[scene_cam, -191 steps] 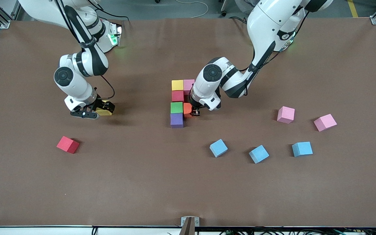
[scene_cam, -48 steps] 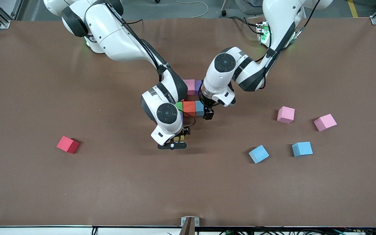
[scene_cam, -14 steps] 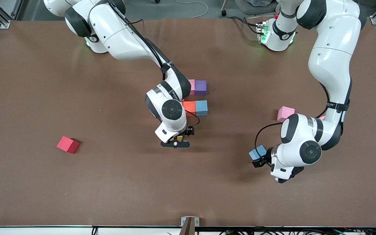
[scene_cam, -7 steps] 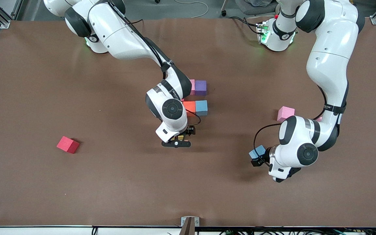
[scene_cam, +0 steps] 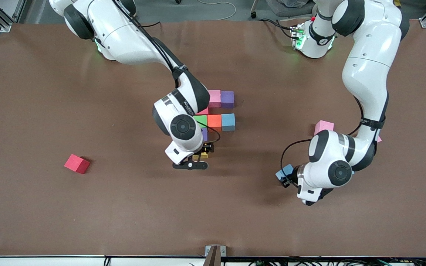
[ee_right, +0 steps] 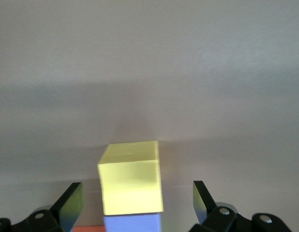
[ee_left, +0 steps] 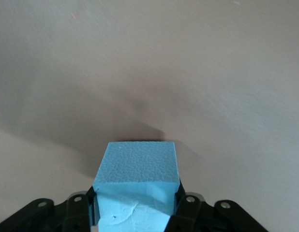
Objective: Arrange 11 blocks into digit 3
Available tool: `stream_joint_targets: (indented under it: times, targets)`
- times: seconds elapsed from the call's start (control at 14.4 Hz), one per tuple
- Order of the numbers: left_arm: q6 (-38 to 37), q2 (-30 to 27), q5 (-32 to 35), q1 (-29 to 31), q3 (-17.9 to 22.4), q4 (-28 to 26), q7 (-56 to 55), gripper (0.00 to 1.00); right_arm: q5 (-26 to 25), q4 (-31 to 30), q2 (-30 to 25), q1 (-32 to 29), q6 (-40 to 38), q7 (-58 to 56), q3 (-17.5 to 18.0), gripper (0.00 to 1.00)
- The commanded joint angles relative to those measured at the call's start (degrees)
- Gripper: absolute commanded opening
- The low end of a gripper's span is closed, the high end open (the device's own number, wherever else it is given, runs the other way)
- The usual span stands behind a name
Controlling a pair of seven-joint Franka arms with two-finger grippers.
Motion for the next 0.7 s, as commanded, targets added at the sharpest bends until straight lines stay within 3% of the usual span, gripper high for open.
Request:
stream_joint_targets:
  times: [0.0, 0.28, 0.63]
  targets:
    - [-0.57, -2.7, -0.77, -4.2, 0.35, -0.12, -11.05, 0.15, 0.76, -0.92, -4.08, -3.85, -4.94, -5.88, 0.82, 1.0]
    - [-0.48, -3.4, -0.42, -10.35, 0.44, -0.21, -29.95, 0.17, 0.76, -2.5, -10.06, -10.78, -11.09, -18.72, 0.73, 1.0]
    - [3.81, -3.15, -0.42, -15.36, 0.44, -0.21, -53.68, 0.14, 0.06, -6.0, -16.65, -22.9, -17.77, -22.59, 0.55, 1.0]
